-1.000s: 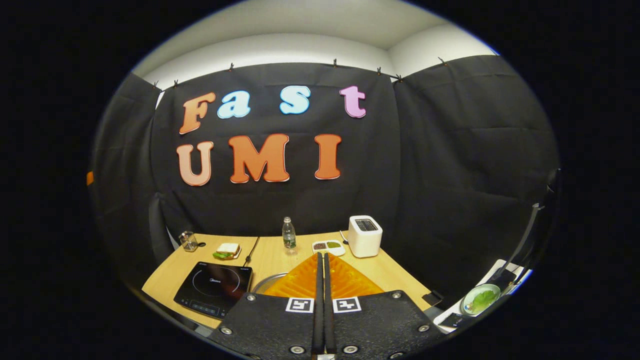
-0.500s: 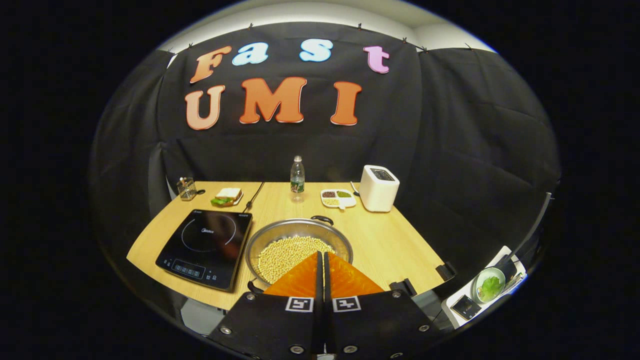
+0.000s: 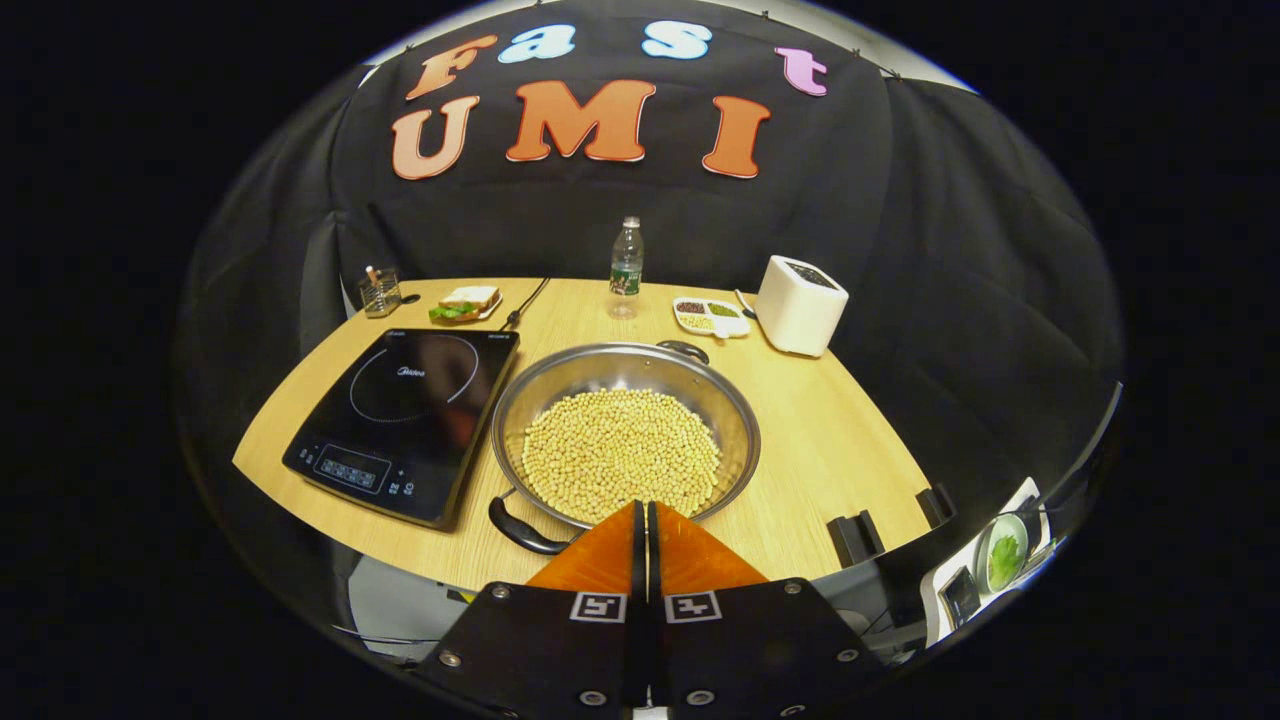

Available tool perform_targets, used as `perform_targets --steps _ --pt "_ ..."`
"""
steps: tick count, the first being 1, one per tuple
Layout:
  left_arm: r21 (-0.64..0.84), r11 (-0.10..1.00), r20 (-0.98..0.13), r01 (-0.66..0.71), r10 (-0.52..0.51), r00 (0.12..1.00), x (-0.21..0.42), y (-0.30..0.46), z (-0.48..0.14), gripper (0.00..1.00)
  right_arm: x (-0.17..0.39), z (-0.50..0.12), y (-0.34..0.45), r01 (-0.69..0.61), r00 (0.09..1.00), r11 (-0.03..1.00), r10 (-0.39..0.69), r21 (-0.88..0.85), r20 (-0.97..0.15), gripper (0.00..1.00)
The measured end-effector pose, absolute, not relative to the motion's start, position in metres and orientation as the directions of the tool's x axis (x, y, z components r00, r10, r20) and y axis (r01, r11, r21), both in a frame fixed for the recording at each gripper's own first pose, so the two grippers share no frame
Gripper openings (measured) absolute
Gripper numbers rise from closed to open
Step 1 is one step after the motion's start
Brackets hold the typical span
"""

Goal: First push the handle of the pot to place it horizontally, then grasp the pot with both hands and set it on the induction cooktop.

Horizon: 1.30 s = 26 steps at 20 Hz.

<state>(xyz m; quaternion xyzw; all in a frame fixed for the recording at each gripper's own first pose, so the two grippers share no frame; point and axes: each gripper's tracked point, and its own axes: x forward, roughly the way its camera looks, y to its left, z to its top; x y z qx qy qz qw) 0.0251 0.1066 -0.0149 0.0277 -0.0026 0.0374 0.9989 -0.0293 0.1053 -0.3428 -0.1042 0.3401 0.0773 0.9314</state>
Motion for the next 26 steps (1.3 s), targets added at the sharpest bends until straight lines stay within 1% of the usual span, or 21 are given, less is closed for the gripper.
perform_targets --steps 7,8,9,11,15,19,26 --pt "0.076 0.994 -0.025 -0.073 0.075 0.997 0.026 0.107 -0.03 0.97 -0.042 -0.394 0.114 -0.249 0.667 0.956 0.055 -0.153 -0.743 0.0" --pt "0.078 0.994 -0.031 -0.071 0.073 0.997 0.027 0.105 -0.032 0.97 -0.043 -0.4 0.113 -0.248 0.658 0.956 0.049 -0.155 -0.752 0.03" --pt "0.081 0.994 -0.035 -0.071 0.074 0.997 0.027 0.106 -0.035 0.97 -0.043 -0.405 0.113 -0.247 0.65 0.956 0.042 -0.158 -0.759 0.0" --pt "0.087 0.993 -0.039 -0.079 0.083 0.996 0.025 0.11 -0.037 0.96 -0.042 -0.411 0.113 -0.236 0.637 0.958 0.024 -0.165 -0.77 0.0" --pt "0.073 0.994 -0.06 -0.083 0.087 0.994 0.022 0.115 -0.044 0.97 -0.043 -0.424 0.119 -0.233 0.608 0.961 0.022 -0.152 -0.794 0.0" --pt "0.057 0.994 -0.081 -0.089 0.094 0.992 0.021 0.122 -0.049 0.97 -0.043 -0.433 0.131 -0.241 0.585 0.962 0.036 -0.131 -0.81 0.0" --pt "0.071 0.992 -0.087 -0.109 0.115 0.99 0.021 0.132 -0.05 0.96 -0.045 -0.445 0.15 -0.274 0.554 0.955 0.058 -0.115 -0.831 0.0"
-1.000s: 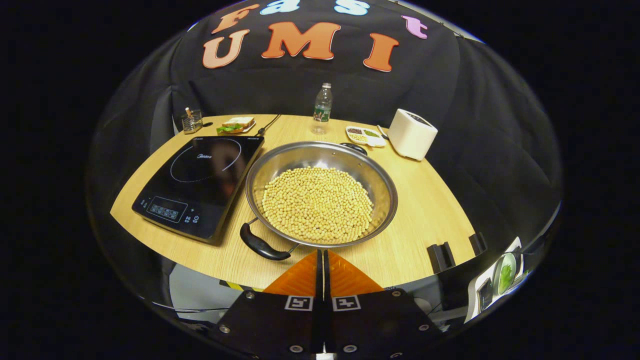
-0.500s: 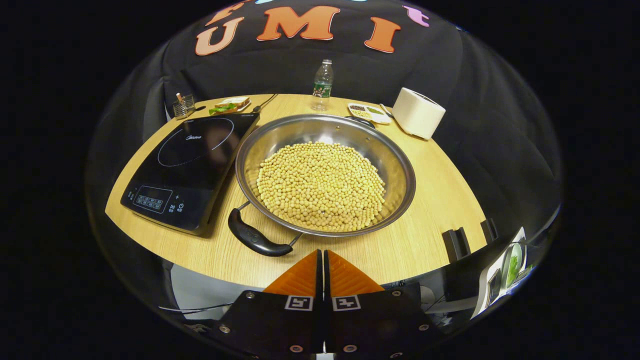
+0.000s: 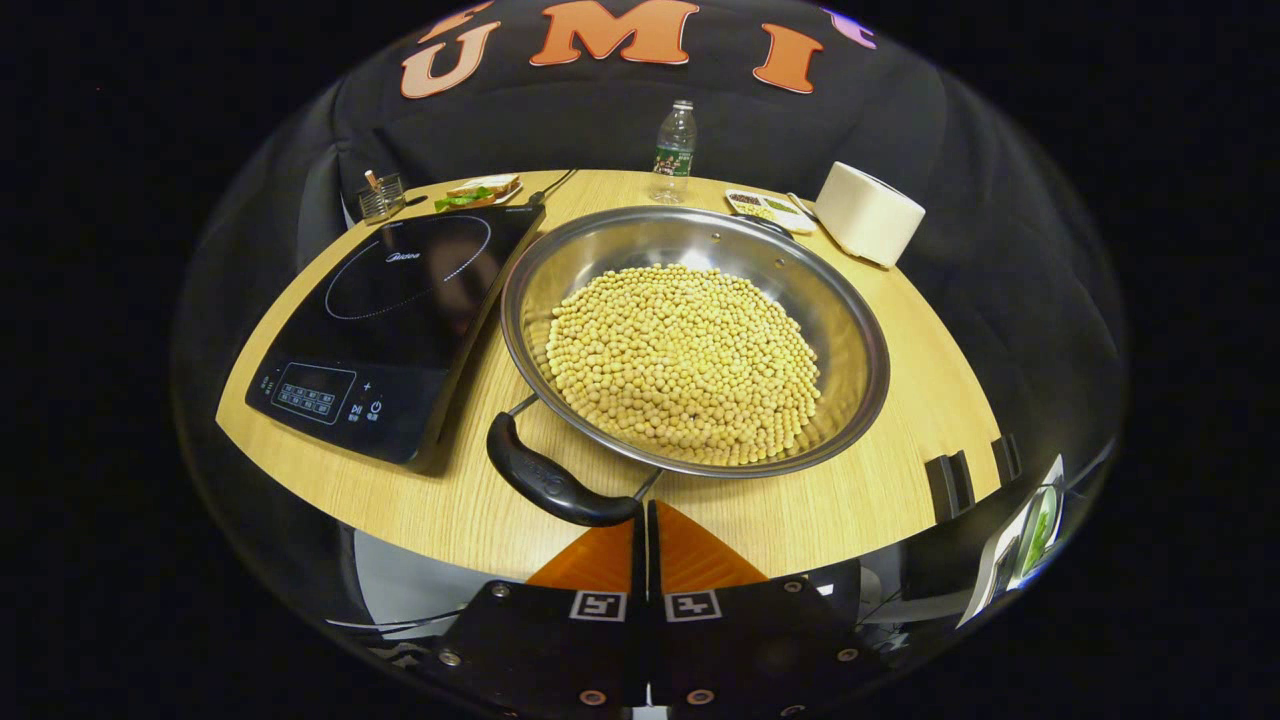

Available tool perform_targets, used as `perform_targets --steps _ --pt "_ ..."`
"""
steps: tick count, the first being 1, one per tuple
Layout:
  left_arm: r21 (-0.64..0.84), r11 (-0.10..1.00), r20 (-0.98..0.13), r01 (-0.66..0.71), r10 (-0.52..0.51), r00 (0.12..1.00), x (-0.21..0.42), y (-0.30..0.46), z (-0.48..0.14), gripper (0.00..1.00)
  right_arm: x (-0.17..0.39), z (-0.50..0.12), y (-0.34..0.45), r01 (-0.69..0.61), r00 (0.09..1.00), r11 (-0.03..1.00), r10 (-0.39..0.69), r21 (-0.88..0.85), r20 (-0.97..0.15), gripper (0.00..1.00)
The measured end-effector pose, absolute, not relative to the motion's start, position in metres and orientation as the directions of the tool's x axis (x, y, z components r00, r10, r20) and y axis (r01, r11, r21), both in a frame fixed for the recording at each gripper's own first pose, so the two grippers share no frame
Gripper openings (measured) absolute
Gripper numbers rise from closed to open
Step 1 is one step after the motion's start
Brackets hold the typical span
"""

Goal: First push the handle of the pot to place it horizontally, then grasp the pot with both hands and set it on the induction cooktop.

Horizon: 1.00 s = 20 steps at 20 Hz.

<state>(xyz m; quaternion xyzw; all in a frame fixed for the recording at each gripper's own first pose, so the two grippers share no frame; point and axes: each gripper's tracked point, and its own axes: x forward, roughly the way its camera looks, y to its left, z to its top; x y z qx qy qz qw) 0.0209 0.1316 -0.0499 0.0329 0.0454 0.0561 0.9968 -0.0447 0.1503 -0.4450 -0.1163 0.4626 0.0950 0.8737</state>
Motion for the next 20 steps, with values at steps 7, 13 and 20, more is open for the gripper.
perform_targets --steps 7,13,20 --pt "0.075 0.99 -0.098 -0.12 0.127 0.987 0.027 0.137 -0.055 0.97 -0.033 -0.447 0.176 -0.309 0.547 0.946 0.095 -0.095 -0.832 0.0" --pt "0.059 0.989 -0.105 -0.139 0.145 0.984 0.032 0.146 -0.059 0.97 -0.017 -0.444 0.195 -0.305 0.531 0.952 0.143 -0.031 -0.835 0.0" --pt "0.063 0.985 -0.115 -0.162 0.169 0.979 0.038 0.159 -0.065 0.97 -0.015 -0.441 0.218 -0.333 0.511 0.943 0.177 -0.004 -0.841 0.0"
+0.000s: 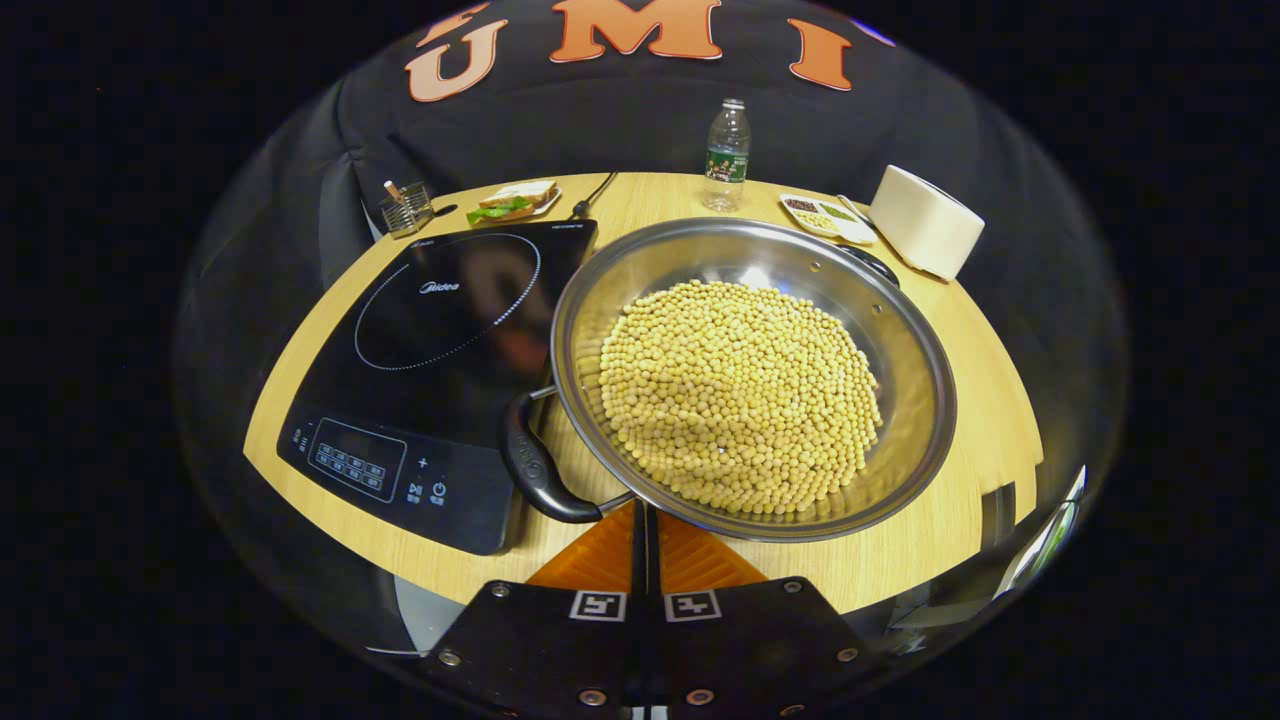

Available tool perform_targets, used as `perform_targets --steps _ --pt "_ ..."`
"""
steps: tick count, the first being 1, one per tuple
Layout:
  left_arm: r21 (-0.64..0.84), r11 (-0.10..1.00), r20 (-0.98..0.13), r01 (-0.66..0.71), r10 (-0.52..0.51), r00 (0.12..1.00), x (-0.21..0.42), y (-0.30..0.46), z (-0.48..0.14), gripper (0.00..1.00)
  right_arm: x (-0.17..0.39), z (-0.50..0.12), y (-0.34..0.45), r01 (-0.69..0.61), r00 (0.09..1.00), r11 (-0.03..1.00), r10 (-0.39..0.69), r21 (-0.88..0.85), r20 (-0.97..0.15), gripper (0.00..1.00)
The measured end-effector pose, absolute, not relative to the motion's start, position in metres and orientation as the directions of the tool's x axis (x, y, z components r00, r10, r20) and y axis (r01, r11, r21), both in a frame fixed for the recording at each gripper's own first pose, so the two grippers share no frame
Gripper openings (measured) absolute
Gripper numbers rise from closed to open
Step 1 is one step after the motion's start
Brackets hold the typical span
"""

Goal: First push the handle of the pot to place it horizontally, then grasp the pot with both hands and set it on the induction cooktop.

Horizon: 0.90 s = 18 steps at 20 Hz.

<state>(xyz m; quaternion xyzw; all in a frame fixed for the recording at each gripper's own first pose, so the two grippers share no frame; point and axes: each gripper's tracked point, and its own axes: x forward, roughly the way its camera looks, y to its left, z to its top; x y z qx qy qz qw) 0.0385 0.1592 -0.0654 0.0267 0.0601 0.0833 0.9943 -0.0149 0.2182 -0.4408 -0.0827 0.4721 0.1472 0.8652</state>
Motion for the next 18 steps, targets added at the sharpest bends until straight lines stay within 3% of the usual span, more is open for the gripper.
perform_targets --steps 18 --pt "0.048 0.98 -0.13 -0.192 0.196 0.972 0.043 0.176 -0.076 0.97 0.031 -0.426 0.286 -0.391 0.535 0.92 0.262 0.039 -0.804 0.0"
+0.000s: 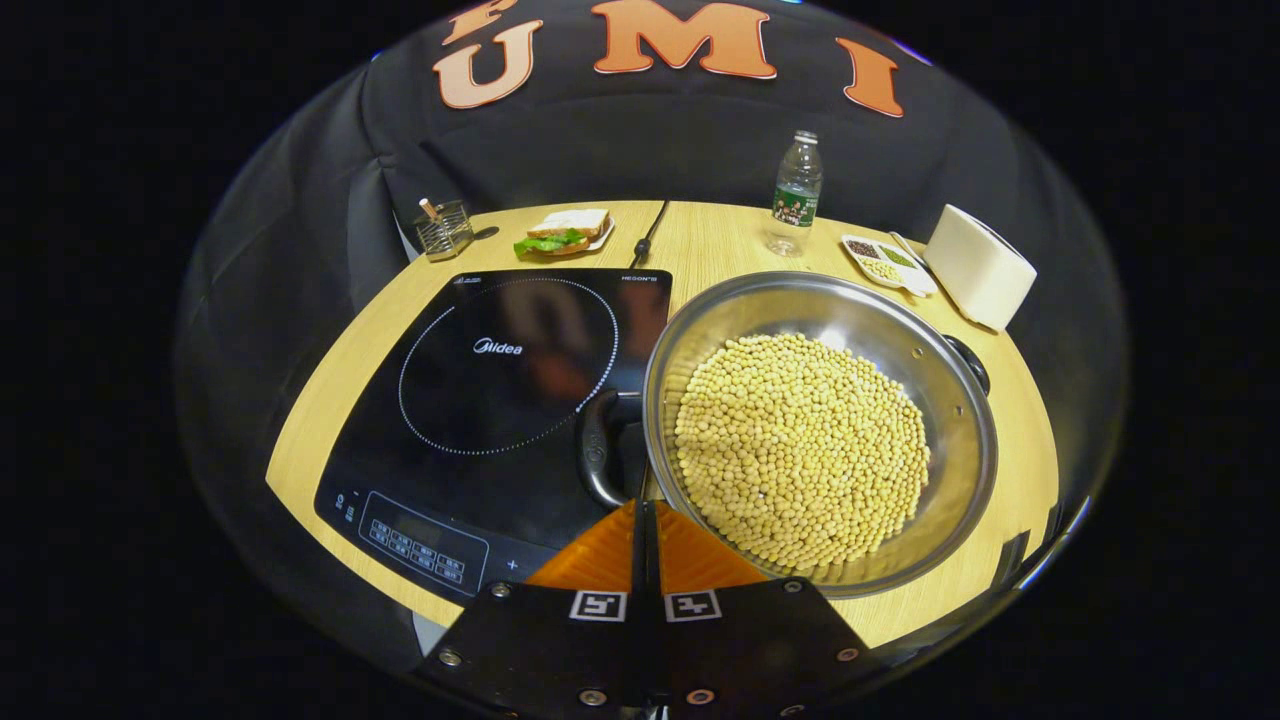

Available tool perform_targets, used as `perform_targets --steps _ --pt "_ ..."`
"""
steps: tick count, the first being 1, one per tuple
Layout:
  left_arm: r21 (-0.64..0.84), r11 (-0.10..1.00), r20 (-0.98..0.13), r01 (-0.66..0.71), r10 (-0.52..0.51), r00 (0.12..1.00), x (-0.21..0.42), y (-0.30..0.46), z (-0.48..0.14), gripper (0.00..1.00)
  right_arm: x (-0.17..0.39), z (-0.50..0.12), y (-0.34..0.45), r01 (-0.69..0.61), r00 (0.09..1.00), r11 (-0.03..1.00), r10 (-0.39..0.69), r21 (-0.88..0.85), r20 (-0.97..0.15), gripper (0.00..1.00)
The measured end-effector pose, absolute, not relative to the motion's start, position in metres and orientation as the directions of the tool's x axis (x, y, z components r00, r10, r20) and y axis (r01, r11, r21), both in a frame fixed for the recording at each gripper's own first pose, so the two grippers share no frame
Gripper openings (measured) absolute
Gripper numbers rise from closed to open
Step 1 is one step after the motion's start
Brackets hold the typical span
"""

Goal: First push the handle of the pot to place it horizontally, then grasp the pot with both hands and set it on the induction cooktop.

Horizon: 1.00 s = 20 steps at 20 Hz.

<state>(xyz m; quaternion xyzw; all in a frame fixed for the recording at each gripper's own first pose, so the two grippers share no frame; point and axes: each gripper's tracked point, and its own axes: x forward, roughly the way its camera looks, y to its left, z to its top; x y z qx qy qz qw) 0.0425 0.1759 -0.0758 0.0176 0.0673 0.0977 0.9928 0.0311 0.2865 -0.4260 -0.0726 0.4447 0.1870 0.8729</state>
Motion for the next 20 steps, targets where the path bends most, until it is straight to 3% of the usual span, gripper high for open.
perform_targets --steps 12,20 --pt "0.065 0.977 -0.134 -0.205 0.212 0.968 0.042 0.183 -0.078 0.97 0.075 -0.428 0.286 -0.294 0.564 0.952 0.246 0.087 -0.788 0.0" --pt "0.042 0.986 -0.156 -0.162 0.166 0.974 0.041 0.174 -0.088 0.97 0.094 -0.429 0.281 -0.229 0.592 0.969 0.217 0.096 -0.776 0.0"
